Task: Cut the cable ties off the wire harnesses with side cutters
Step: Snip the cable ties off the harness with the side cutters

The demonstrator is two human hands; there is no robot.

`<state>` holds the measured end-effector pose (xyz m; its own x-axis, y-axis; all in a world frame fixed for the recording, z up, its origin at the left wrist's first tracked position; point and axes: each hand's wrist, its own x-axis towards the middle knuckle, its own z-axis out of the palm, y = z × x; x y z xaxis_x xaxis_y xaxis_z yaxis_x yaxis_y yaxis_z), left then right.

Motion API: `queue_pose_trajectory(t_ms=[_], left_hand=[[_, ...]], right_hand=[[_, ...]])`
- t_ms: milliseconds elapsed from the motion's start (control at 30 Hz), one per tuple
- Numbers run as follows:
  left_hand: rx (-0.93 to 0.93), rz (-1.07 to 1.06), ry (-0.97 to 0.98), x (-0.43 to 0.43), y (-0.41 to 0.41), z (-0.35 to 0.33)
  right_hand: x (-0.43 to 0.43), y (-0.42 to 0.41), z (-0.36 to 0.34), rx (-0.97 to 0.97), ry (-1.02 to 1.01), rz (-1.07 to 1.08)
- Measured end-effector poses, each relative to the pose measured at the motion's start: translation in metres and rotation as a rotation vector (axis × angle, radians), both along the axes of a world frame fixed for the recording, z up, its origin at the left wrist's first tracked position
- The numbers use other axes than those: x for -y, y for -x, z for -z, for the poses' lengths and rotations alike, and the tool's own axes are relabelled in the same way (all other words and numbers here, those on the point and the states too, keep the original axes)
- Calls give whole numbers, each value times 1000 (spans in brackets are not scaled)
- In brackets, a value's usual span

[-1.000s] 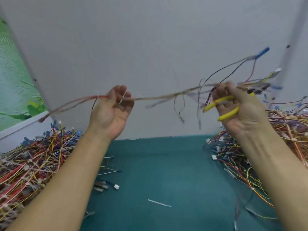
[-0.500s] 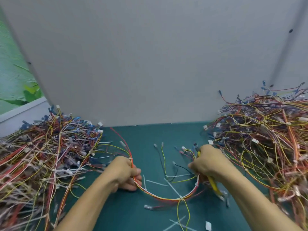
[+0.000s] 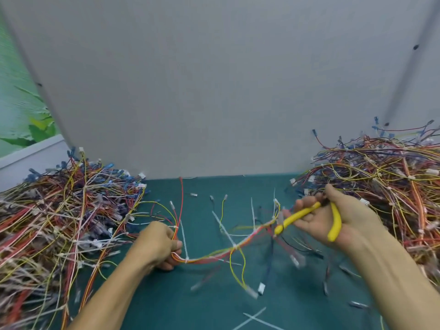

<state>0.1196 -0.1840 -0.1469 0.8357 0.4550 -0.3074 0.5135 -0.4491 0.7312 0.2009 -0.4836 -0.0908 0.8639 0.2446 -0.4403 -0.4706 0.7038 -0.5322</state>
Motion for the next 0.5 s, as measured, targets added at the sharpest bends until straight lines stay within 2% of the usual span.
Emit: queue_pose_trajectory(t_ms=[133,200,233,333,400,433,500], left_hand=[[-8,0,-12,2,5,3],[2,-7,-35,4,6,5],[14,-13,-43,4,6,6],[52,-47,-11,3,7,8],[59,-52,-13,1,8,8],[59,-51,-21,0,8,8],[71,-60,-23,-2,8,8]], right_hand=[[5,3,-14,184,-59,91],[1,4,-17,211,-156,207],[-2,4,-17,229,-130,297],[-13,3,-10,402,281,600],[-10,4,-4,504,597,663],[-6,4,-2,557,840,607],[1,1,8,612,1447,249]])
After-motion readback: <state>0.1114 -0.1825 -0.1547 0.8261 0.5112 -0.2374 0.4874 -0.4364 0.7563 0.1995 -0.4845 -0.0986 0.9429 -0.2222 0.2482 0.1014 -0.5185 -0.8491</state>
